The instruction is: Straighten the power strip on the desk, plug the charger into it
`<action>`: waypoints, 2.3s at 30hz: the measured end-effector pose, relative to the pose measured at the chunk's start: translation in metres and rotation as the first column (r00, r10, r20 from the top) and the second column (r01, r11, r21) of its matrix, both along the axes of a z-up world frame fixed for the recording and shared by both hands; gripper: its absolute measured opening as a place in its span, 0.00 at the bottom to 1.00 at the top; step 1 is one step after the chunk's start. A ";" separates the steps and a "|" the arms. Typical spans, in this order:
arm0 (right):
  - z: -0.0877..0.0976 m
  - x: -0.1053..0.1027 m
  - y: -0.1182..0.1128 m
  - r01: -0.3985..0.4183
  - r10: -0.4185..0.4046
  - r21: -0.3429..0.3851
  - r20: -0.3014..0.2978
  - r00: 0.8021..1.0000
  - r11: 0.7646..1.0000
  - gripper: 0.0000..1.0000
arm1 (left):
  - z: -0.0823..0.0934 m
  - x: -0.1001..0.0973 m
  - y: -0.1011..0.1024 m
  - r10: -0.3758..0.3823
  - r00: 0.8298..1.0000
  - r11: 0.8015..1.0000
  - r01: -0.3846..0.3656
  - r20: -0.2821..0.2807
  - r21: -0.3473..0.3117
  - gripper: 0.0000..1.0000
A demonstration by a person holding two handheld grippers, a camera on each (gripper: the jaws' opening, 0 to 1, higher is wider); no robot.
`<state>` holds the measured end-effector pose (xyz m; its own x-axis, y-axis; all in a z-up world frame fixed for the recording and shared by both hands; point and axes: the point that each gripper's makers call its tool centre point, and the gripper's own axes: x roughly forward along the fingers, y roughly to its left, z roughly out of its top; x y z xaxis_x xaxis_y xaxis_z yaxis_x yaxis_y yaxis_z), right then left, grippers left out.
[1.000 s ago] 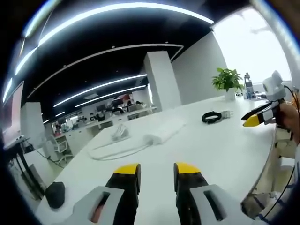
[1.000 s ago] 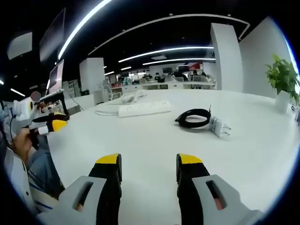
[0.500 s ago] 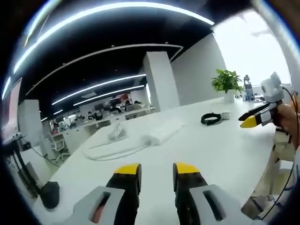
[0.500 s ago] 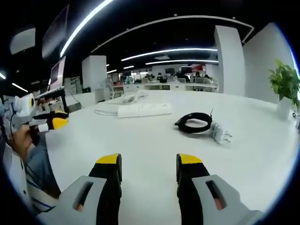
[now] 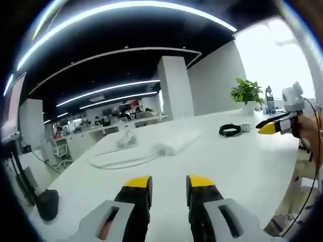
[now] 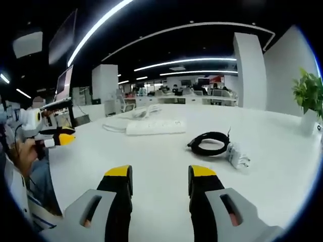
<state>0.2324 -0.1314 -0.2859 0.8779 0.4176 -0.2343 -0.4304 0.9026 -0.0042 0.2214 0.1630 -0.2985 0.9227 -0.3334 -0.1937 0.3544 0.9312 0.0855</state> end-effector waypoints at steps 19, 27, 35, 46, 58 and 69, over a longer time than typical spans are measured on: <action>0.014 0.018 0.002 -0.045 0.047 -0.042 0.042 0.998 0.998 0.41 | 0.013 0.016 0.011 0.001 1.000 1.000 -0.002 0.020 0.019 0.26; 0.020 0.030 0.009 -0.083 0.085 -0.039 0.061 0.994 0.996 0.41 | 0.015 0.022 0.008 -0.026 0.999 1.000 0.027 0.019 -0.013 0.26; 0.018 0.042 0.017 -0.126 0.129 -0.057 0.045 0.991 0.990 0.41 | 0.019 0.029 0.006 -0.042 0.999 0.998 0.043 0.023 -0.038 0.25; 0.020 0.053 0.017 -0.161 0.162 -0.038 0.039 0.986 0.986 0.40 | 0.025 0.041 0.003 -0.064 0.998 0.997 0.065 0.027 -0.040 0.25; 0.039 0.072 0.010 -0.174 0.176 -0.028 0.087 0.981 0.984 0.39 | 0.029 0.057 -0.006 -0.130 0.991 0.990 0.131 0.024 -0.048 0.25; 0.037 0.088 0.023 -0.255 0.256 -0.026 0.054 0.965 0.967 0.39 | 0.033 0.067 -0.008 -0.181 0.983 0.981 0.181 0.012 -0.069 0.24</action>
